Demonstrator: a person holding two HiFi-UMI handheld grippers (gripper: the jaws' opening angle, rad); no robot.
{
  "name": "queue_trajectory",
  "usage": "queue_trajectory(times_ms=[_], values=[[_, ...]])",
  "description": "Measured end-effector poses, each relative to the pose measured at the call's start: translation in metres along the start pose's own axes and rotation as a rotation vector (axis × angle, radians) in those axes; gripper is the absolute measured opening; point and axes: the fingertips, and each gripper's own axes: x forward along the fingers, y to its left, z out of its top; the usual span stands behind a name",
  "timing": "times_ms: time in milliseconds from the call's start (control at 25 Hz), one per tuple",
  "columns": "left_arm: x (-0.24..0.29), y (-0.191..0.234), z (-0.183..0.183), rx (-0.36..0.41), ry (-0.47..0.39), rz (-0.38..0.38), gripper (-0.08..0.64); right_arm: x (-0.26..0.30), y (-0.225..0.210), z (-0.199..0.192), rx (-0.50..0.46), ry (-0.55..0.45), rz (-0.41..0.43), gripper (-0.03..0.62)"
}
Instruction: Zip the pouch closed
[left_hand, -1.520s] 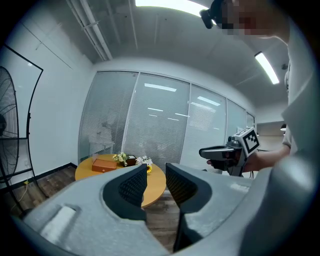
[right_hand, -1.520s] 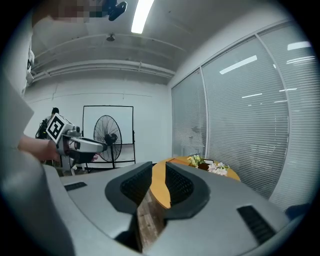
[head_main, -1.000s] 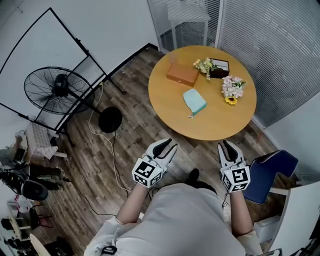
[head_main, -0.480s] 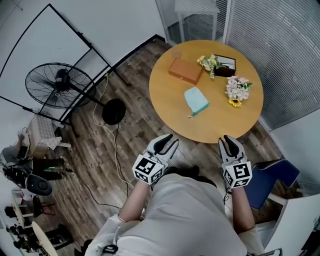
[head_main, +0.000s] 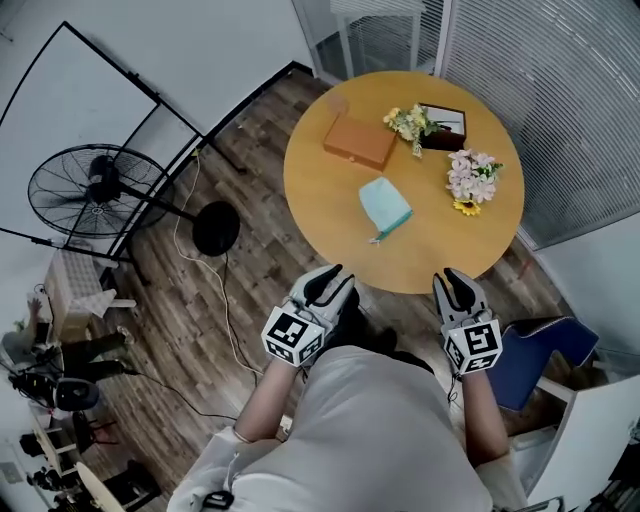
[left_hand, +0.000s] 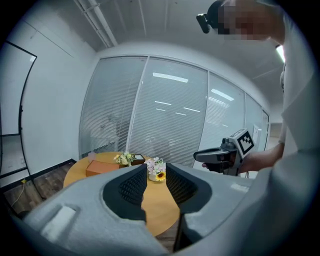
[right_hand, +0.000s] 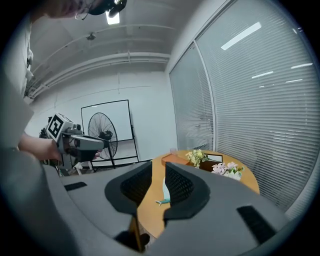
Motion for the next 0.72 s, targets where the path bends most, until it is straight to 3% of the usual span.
queue_trajectory(times_ms=[280,720], values=[[0.05,0.056,-0.012,0.009,0.066,-0.106,0.114,0.063,-0.018,-0.005,0.005,0.065,-0.039,0.072],[0.117,0.122,-0.062,-0.001,0.202,-0.301,0.114,0.147,-0.036,-0.035,0.041,0.167,-0.114,0.072]])
